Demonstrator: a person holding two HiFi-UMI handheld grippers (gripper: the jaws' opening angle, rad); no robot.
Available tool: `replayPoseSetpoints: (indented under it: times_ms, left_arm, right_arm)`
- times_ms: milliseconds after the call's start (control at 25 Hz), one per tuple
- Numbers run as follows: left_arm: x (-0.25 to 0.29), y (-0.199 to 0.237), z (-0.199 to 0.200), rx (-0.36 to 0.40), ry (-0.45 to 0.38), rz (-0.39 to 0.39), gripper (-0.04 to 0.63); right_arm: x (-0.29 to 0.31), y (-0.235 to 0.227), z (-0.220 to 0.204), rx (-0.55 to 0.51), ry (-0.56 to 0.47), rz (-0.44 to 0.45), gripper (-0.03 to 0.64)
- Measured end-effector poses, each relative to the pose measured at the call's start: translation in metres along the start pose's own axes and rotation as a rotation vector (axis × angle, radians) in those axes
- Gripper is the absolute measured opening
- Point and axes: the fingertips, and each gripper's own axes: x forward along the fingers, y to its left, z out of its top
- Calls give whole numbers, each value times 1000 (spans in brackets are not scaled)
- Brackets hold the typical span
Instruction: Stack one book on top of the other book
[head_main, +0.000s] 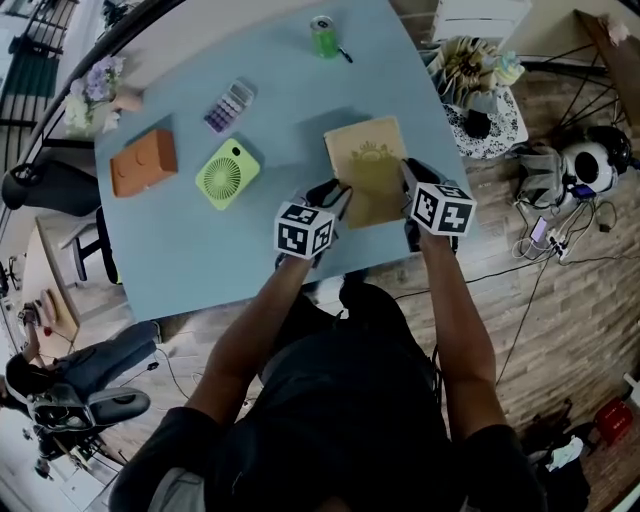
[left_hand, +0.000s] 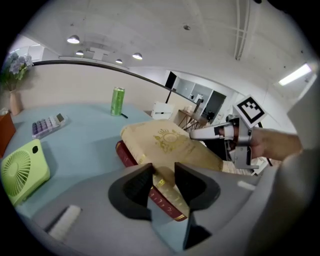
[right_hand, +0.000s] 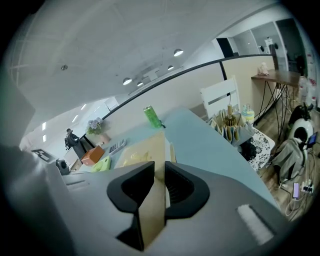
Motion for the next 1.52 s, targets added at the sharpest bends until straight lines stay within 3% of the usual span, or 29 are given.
replayPoseSetpoints:
  times_ms: [480,800,1160,1520]
  left_arm:
    - [12,-5,6,16,29,-50,178]
    - [-57,36,54,96,-25,-36,178]
    - [-202,81,103,187,-188,98,178]
    - [-315,70,114,297,-304,194,178]
  right_arm:
    - [16,-23,4,-10,25,-19,67]
    - [-10,-13,41,-38,-44,-29,69]
    - [-74,92,132,-178,-251,178,69]
    - [-150,210,186,-338,-398,379,69]
